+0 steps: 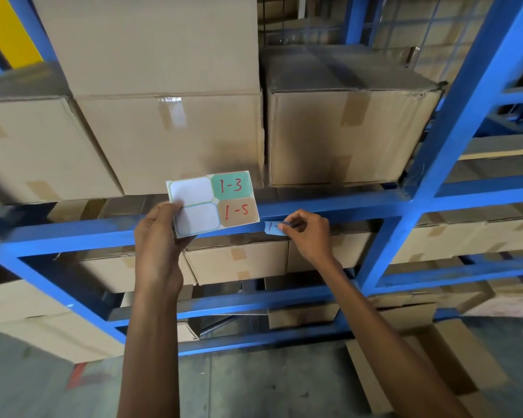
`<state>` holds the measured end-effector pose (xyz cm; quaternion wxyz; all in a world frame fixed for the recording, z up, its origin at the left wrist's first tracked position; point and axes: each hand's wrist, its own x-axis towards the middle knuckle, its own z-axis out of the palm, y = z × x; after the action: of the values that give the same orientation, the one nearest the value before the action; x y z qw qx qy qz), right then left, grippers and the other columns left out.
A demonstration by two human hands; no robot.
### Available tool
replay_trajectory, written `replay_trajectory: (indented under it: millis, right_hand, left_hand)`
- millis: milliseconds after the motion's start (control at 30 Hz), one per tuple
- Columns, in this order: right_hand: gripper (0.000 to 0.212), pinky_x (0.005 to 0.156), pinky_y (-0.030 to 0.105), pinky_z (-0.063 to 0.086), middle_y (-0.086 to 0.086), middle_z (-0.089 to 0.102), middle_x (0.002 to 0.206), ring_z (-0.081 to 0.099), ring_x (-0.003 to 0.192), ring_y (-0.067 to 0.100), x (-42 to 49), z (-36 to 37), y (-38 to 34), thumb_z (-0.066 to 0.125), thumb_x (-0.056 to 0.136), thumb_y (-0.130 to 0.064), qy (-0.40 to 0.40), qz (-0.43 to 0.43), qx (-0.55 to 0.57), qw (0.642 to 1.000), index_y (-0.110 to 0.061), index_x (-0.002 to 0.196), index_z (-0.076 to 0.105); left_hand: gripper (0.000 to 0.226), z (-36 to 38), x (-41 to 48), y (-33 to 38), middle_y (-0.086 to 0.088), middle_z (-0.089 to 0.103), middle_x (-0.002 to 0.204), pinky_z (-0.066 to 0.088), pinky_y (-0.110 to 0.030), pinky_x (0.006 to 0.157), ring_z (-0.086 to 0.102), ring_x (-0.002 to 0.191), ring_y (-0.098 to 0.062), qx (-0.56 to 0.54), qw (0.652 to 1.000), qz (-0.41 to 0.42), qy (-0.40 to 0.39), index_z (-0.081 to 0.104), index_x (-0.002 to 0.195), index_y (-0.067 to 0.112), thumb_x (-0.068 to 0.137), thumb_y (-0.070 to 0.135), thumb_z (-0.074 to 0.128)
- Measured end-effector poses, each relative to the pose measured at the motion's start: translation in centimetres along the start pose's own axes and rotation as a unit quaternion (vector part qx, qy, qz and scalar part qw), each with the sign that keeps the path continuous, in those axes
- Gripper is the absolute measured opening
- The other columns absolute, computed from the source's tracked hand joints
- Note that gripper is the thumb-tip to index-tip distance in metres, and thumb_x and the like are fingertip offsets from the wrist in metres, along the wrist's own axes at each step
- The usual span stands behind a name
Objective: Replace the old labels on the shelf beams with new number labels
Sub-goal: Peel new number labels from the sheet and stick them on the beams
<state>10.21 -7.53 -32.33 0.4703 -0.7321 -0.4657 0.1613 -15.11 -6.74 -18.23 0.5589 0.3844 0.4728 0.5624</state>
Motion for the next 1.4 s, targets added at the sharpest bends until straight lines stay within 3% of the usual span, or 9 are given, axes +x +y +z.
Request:
replay_trajectory:
  millis: [300, 467, 567, 767, 867, 1000, 1167, 1300, 1400]
  right_hand:
    - [0.017, 0.062, 0.011, 0.048, 0.001, 0.076, 0.098, 0.069, 0.094, 0.009, -0.2, 0.8, 0.3, 0.081, 0.086, -0.031, 0.045, 0.007, -0.002, 0.999, -0.019, 0.095, 0.072]
    - [0.016, 0.065, 0.017, 0.056, -0.001, 0.076, 0.090, 0.070, 0.083, 0.008, -0.1, 1.3, 0.3, 0.082, 0.084, -0.029, 0.068, 0.000, -0.009, 0.998, -0.017, 0.092, 0.074]
    - [0.015, 0.064, 0.014, 0.053, -0.002, 0.076, 0.088, 0.070, 0.080, 0.006, -0.1, 1.5, 0.3, 0.082, 0.084, -0.029, 0.074, -0.002, -0.012, 0.997, -0.017, 0.091, 0.075]
    - [0.014, 0.065, 0.011, 0.052, -0.002, 0.077, 0.086, 0.068, 0.075, 0.002, -0.1, 1.5, 0.2, 0.082, 0.085, -0.027, 0.081, -0.004, -0.015, 0.997, -0.015, 0.090, 0.076]
    - [0.015, 0.067, 0.019, 0.058, -0.002, 0.077, 0.084, 0.068, 0.073, 0.003, -0.3, 1.7, -0.2, 0.083, 0.084, -0.028, 0.089, 0.003, -0.019, 0.996, -0.015, 0.089, 0.076]
    - [0.025, 0.060, 0.014, 0.049, -0.008, 0.071, 0.076, 0.065, 0.069, 0.003, -0.3, 1.1, -0.5, 0.084, 0.081, -0.042, 0.103, 0.028, -0.069, 0.992, -0.019, 0.083, 0.072]
    - [0.039, 0.059, 0.020, 0.047, -0.010, 0.063, 0.065, 0.059, 0.062, 0.002, 0.2, -0.4, -0.5, 0.082, 0.075, -0.058, 0.094, 0.034, -0.150, 0.984, -0.024, 0.071, 0.065]
    - [0.034, 0.057, 0.016, 0.042, -0.010, 0.063, 0.068, 0.059, 0.064, 0.002, 0.4, -2.1, -0.2, 0.082, 0.078, -0.052, 0.093, 0.047, -0.131, 0.986, -0.022, 0.077, 0.066]
    - [0.019, 0.061, 0.019, 0.045, -0.009, 0.065, 0.080, 0.065, 0.077, 0.010, -1.3, -2.2, 0.7, 0.076, 0.089, -0.036, 0.150, 0.037, -0.118, 0.981, -0.020, 0.089, 0.066]
  left_hand:
    - [0.021, -0.4, -0.2, -0.1, -0.004, 0.059, 0.087, 0.049, -0.031, 0.074, 0.055, 0.093, -0.023, -0.005, 1.000, -0.004, 0.001, 0.060, 0.078, 0.020, 0.097, 0.014, 0.056]
    - [0.018, -1.0, 0.1, -0.1, -0.008, 0.058, 0.096, 0.049, -0.033, 0.076, 0.055, 0.093, -0.024, 0.001, 1.000, -0.005, 0.004, 0.061, 0.080, 0.020, 0.097, 0.015, 0.057]
    - [0.019, -1.2, 0.1, -0.2, -0.009, 0.058, 0.098, 0.049, -0.037, 0.080, 0.055, 0.093, -0.024, 0.000, 1.000, -0.007, 0.006, 0.061, 0.079, 0.019, 0.097, 0.015, 0.057]
    - [0.018, -1.5, 0.2, -0.3, -0.010, 0.059, 0.097, 0.049, -0.032, 0.073, 0.056, 0.092, -0.025, 0.004, 1.000, -0.011, 0.003, 0.062, 0.080, 0.019, 0.097, 0.015, 0.057]
    - [0.018, -1.5, 0.1, -0.3, -0.008, 0.059, 0.095, 0.049, -0.031, 0.073, 0.056, 0.092, -0.025, 0.002, 1.000, -0.009, 0.001, 0.062, 0.080, 0.019, 0.097, 0.016, 0.057]
    - [0.018, -1.5, 0.0, -0.1, -0.008, 0.059, 0.095, 0.048, -0.032, 0.073, 0.055, 0.092, -0.025, 0.002, 1.000, -0.008, 0.002, 0.061, 0.080, 0.020, 0.097, 0.016, 0.057]
    - [0.015, -1.3, -0.4, -0.6, -0.010, 0.058, 0.098, 0.049, -0.030, 0.071, 0.055, 0.093, -0.024, 0.009, 1.000, -0.015, -0.005, 0.061, 0.083, 0.019, 0.098, 0.017, 0.056]
    - [0.017, -1.2, -0.7, -0.9, -0.007, 0.061, 0.096, 0.049, -0.029, 0.071, 0.057, 0.093, -0.024, 0.014, 1.000, -0.021, -0.010, 0.062, 0.083, 0.020, 0.098, 0.017, 0.056]
    - [0.017, -1.3, -0.9, -1.1, -0.006, 0.062, 0.094, 0.050, -0.029, 0.072, 0.057, 0.093, -0.023, 0.016, 1.000, -0.021, -0.011, 0.063, 0.083, 0.021, 0.098, 0.017, 0.056]
